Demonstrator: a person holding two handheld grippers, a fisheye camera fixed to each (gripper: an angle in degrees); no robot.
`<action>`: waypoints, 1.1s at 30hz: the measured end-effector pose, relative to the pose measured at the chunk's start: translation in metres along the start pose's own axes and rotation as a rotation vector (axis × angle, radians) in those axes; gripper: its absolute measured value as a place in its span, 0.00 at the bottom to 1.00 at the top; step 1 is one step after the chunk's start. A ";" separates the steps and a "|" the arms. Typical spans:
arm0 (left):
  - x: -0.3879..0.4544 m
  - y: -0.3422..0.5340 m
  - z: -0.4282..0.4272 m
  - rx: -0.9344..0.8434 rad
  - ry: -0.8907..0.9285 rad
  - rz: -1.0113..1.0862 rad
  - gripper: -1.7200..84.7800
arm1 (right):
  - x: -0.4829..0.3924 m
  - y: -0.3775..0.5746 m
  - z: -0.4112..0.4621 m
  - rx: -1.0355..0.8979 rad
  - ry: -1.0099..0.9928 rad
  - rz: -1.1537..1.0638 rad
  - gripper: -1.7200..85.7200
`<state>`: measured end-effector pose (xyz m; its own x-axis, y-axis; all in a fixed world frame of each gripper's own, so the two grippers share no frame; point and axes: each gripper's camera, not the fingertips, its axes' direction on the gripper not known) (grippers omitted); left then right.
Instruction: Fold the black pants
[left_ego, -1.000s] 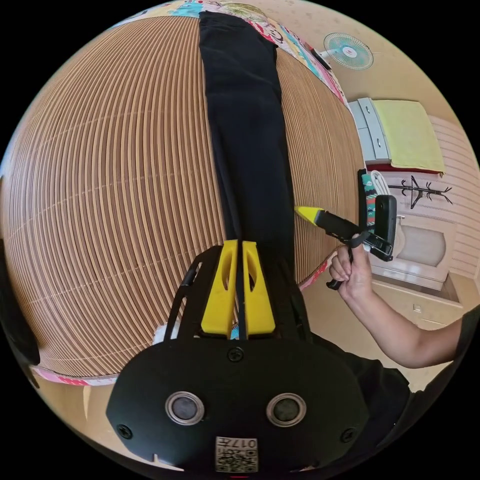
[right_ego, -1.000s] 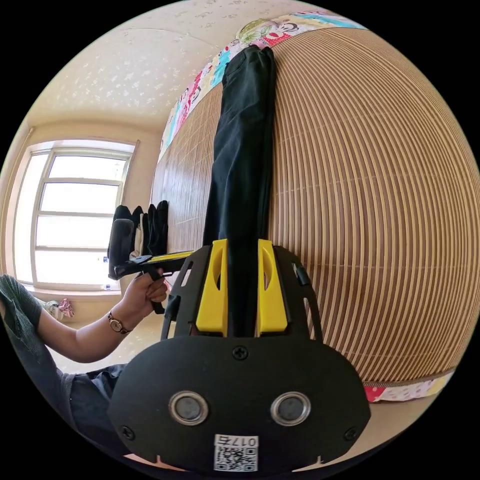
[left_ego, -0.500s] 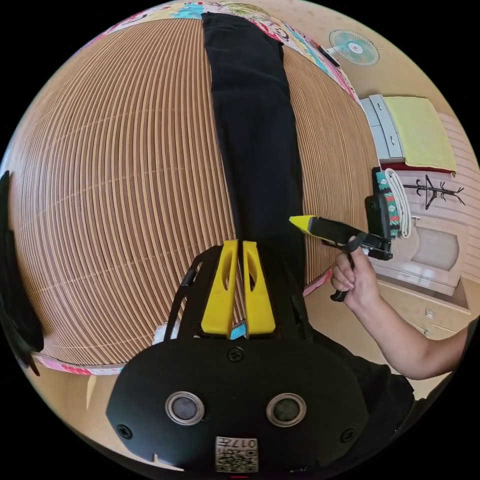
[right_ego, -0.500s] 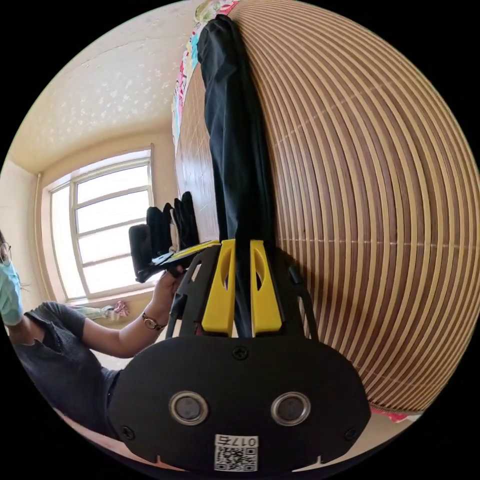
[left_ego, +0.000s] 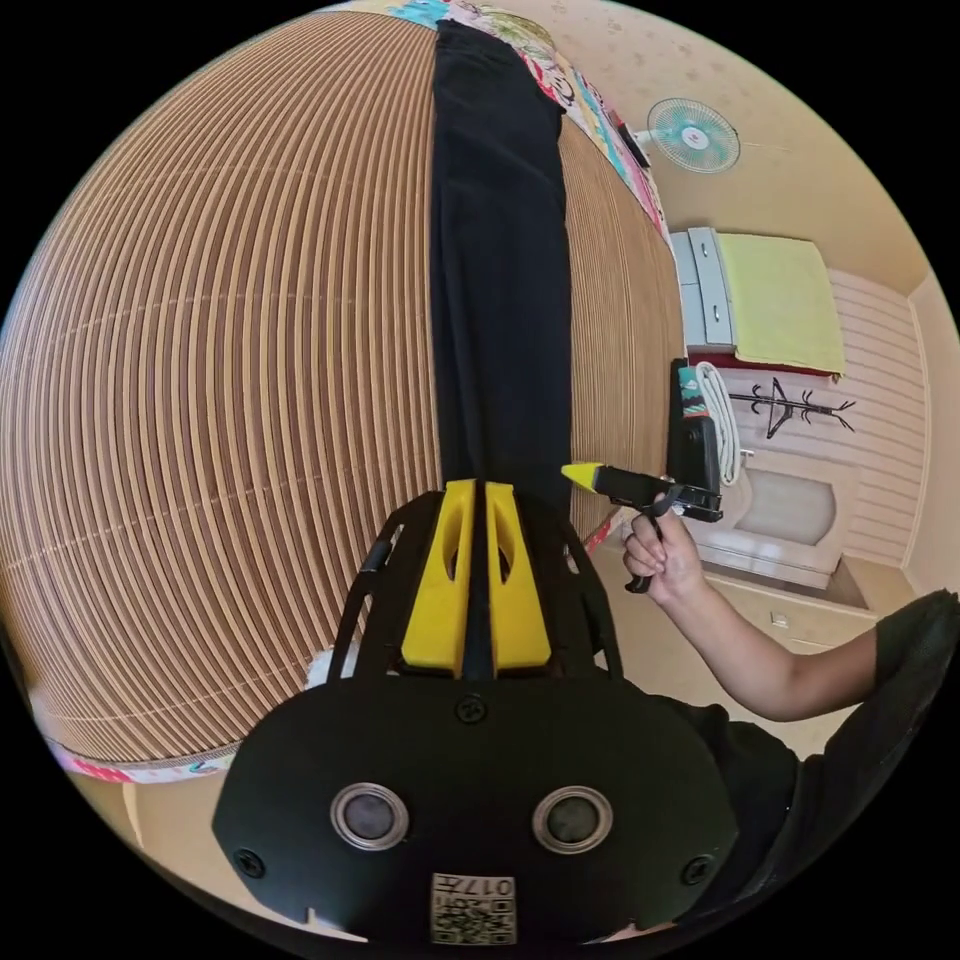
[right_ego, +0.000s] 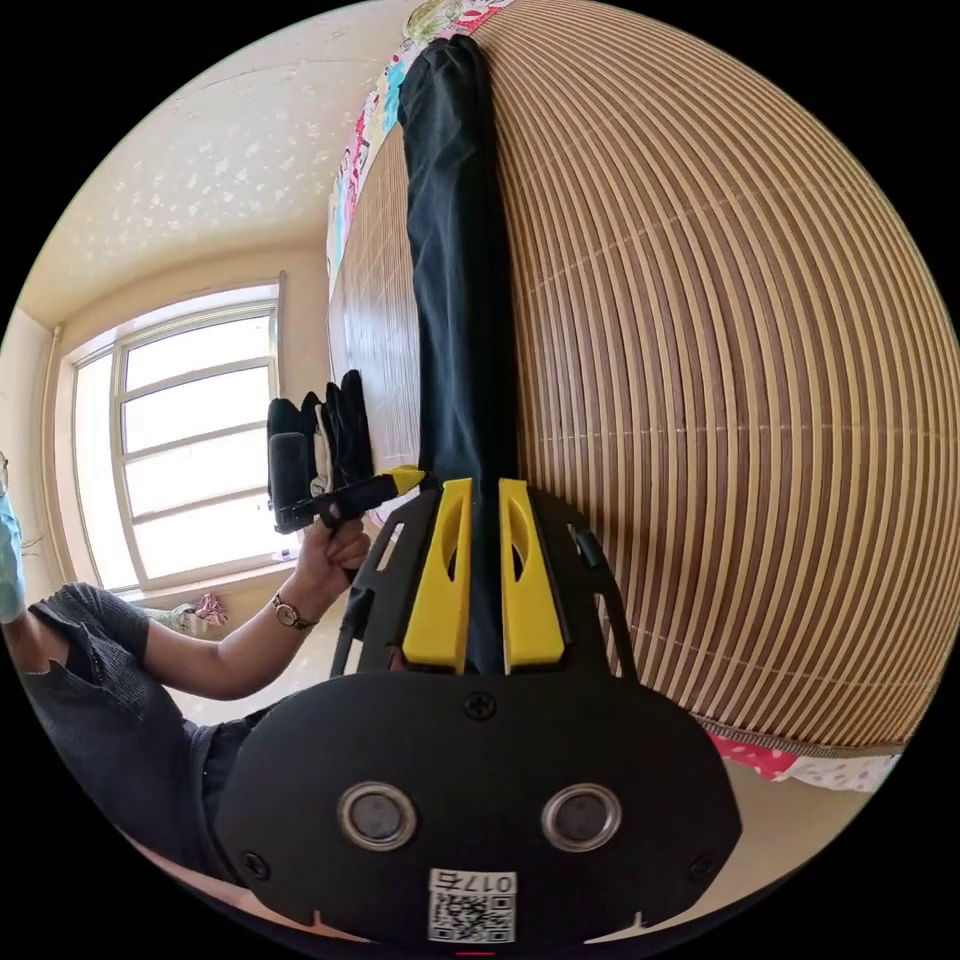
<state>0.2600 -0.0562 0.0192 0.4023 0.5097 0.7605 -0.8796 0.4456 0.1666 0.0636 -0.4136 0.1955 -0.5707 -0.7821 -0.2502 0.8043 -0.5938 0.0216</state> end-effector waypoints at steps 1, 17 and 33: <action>-0.003 0.001 -0.009 0.031 0.026 -0.005 0.10 | 0.000 -0.001 -0.006 0.021 -0.011 0.000 0.10; -0.052 -0.173 -0.061 0.163 0.222 0.030 0.17 | 0.022 -0.208 -0.016 0.040 -0.163 -0.070 0.14; 0.077 -0.003 -0.178 0.222 0.571 0.418 0.05 | -0.187 -0.065 -0.102 -0.050 -0.440 -0.496 0.05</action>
<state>0.3393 0.1125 -0.0347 0.0385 0.9345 0.3540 -0.9946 0.0018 0.1033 0.1352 -0.2099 0.1417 -0.8811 -0.4286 0.1996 0.4293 -0.9022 -0.0423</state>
